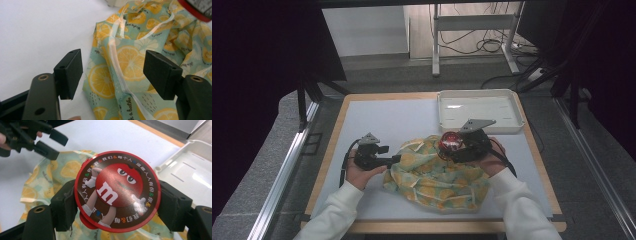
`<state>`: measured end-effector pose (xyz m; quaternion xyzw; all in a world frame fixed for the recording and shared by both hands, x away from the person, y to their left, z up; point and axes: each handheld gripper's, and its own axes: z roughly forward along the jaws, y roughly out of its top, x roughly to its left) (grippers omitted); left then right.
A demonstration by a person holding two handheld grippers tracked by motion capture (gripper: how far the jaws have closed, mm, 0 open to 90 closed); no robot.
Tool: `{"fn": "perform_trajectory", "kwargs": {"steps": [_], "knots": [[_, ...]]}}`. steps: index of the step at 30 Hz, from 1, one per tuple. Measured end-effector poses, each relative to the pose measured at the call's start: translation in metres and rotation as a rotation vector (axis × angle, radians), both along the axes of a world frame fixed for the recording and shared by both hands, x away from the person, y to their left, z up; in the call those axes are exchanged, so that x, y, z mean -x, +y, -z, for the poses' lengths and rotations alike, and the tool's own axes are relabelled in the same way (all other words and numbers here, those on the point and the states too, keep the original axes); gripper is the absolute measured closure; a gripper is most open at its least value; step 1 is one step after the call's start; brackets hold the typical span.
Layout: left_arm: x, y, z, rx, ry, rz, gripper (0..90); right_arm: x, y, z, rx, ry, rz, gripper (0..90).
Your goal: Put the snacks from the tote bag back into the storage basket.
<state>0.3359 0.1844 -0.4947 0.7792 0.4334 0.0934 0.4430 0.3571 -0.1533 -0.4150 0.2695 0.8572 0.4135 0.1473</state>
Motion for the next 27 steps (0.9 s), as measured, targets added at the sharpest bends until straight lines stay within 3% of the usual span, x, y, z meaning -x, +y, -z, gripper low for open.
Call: {"fn": "perform_trajectory", "kwargs": {"steps": [27], "knots": [[-0.002, 0.000, 0.002, -0.004, 0.015, 0.000, 32.0, -0.028, -0.006, -0.007, -0.040, -0.009, 0.064, 25.8]]}}
